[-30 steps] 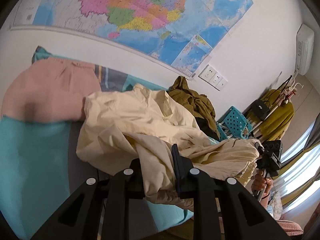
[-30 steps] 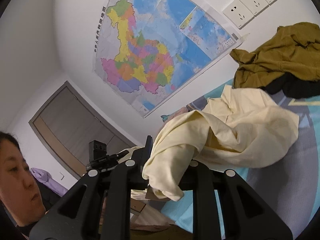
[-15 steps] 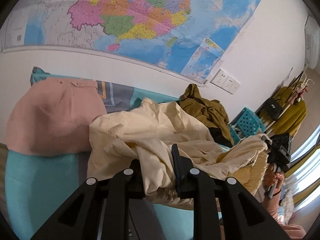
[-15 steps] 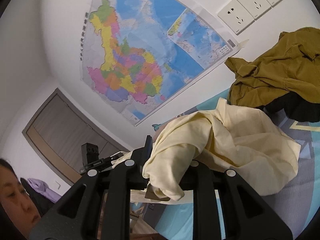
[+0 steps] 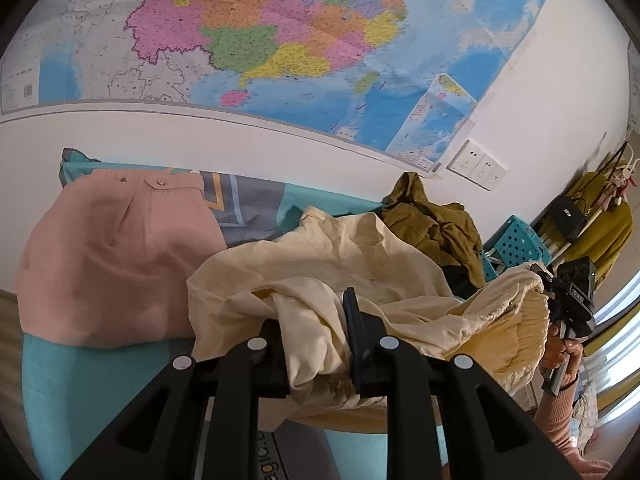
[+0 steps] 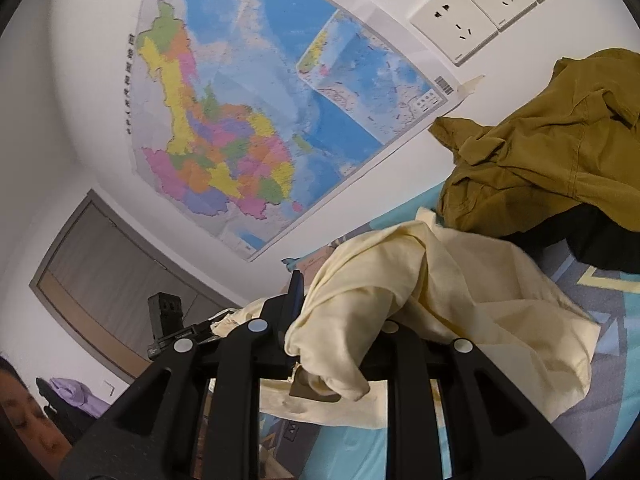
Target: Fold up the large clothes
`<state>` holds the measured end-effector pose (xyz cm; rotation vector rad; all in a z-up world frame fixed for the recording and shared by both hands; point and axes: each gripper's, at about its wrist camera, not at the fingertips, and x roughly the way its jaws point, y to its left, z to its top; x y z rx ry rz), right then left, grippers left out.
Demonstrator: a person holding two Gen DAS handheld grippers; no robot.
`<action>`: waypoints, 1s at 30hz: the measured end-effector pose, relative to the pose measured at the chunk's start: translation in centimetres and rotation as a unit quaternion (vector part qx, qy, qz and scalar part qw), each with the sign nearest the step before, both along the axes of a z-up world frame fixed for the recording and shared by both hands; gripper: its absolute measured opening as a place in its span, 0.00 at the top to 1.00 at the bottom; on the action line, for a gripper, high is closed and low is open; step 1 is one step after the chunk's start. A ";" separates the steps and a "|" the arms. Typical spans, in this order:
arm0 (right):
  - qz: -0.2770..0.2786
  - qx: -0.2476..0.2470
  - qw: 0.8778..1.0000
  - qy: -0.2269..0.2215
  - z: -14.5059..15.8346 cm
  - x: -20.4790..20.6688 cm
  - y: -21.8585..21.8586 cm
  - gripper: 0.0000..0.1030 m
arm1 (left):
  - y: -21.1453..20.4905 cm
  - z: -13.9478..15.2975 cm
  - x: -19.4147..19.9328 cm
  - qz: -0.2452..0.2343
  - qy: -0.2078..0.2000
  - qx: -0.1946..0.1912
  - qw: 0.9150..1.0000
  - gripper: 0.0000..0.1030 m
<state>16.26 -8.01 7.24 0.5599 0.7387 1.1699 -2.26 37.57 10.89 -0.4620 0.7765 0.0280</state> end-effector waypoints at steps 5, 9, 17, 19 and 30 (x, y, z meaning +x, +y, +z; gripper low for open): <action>-0.009 -0.012 1.000 0.012 -0.2 1.6 0.9 0.80 | 0.4 -0.1 1.7 0.005 0.015 0.011 1.000 0.82; -0.011 -0.018 0.999 0.025 -0.5 3.0 1.5 0.79 | 1.0 -0.5 3.3 0.009 0.028 0.012 1.000 0.82; -0.017 -0.045 0.998 0.045 -1.3 5.9 3.2 0.76 | 2.7 -2.1 6.4 0.020 0.058 0.005 0.998 0.81; -0.019 -0.050 0.997 0.052 -1.6 6.7 3.6 0.76 | 3.0 -2.5 7.2 0.023 0.067 0.006 0.997 0.81; -0.037 -0.092 0.991 0.090 -4.4 11.1 5.6 0.74 | 4.6 -5.1 11.8 0.034 0.110 0.004 0.993 0.81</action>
